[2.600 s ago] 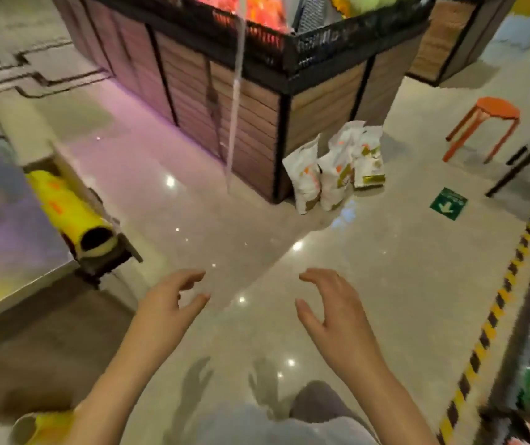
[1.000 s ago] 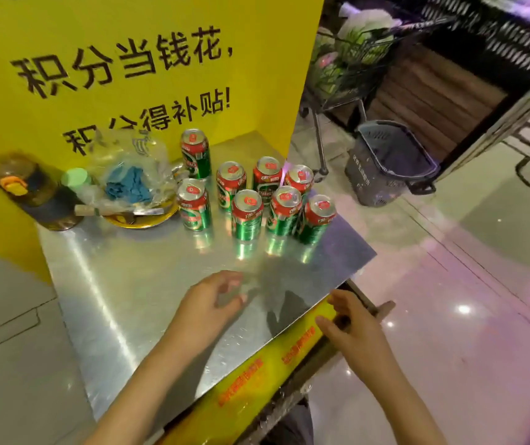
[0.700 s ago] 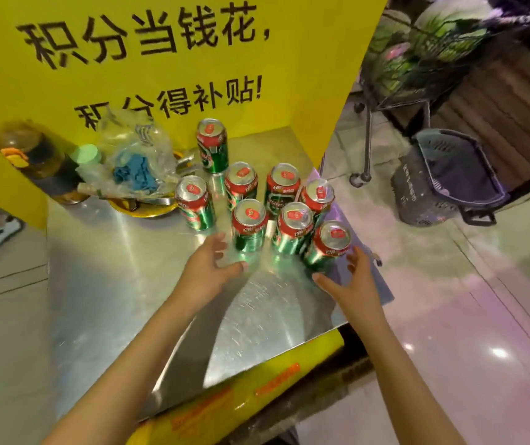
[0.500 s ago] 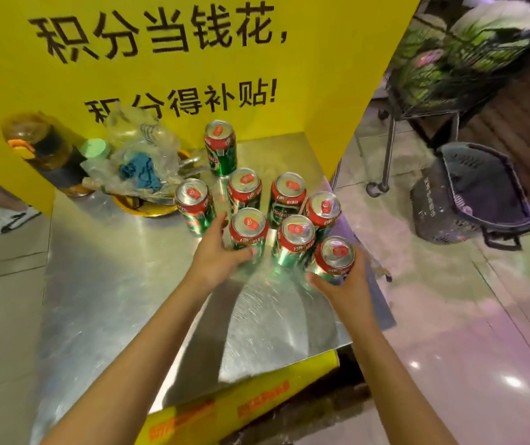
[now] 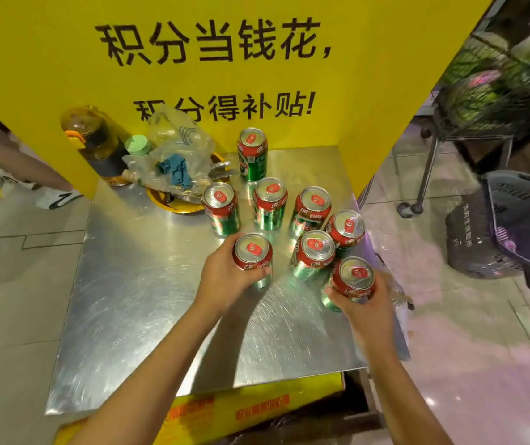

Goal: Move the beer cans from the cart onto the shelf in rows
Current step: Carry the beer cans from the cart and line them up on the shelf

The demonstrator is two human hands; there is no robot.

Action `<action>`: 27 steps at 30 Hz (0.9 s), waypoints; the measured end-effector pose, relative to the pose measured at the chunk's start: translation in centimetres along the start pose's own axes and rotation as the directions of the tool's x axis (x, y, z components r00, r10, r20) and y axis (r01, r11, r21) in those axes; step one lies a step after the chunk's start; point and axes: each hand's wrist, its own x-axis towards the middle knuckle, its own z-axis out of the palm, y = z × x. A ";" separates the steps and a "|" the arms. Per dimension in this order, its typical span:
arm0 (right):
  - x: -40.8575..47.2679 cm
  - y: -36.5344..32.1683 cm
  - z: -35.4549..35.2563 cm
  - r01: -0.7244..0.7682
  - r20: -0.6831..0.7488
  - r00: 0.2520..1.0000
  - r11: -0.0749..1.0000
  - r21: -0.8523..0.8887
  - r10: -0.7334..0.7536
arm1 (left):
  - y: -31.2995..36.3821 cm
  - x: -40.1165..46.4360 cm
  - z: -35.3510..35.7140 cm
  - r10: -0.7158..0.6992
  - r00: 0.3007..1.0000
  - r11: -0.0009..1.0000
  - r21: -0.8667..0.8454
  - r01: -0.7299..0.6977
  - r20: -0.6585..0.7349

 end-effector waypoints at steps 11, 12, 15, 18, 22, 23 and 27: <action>-9.3 -4.5 6.7 0.068 0.324 0.944 0.998 0.014 -0.069 | -5.8 -12.4 -11.7 -0.245 0.925 0.955 -0.237 0.179 -0.290; -10.5 -4.9 8.1 0.083 0.370 0.925 0.997 0.010 -0.081 | -6.3 -13.9 -13.2 -0.260 0.908 0.948 -0.265 0.175 -0.330; -14.6 -6.4 12.6 0.141 0.480 0.869 0.990 -0.001 -0.123 | -8.1 -18.7 -18.0 -0.302 0.862 0.922 -0.355 0.156 -0.407; -19.6 -8.4 17.3 0.181 0.567 0.810 0.983 -0.001 -0.148 | -10.1 -24.7 -23.2 -0.322 0.813 0.912 -0.390 0.128 -0.485; -26.7 -10.9 23.7 0.219 0.691 0.702 0.975 0.017 -0.170 | -13.6 -33.0 -30.0 -0.422 0.663 0.871 -0.478 0.108 -0.619; -28.5 -11.5 25.2 0.218 0.721 0.671 0.976 0.026 -0.169 | -14.5 -35.2 -31.6 -0.457 0.613 0.856 -0.506 0.106 -0.644; -36.0 -13.2 31.3 0.272 0.807 0.551 0.960 0.065 -0.211 | -18.2 -43.6 -36.3 -0.530 0.439 0.826 -0.558 0.076 -0.725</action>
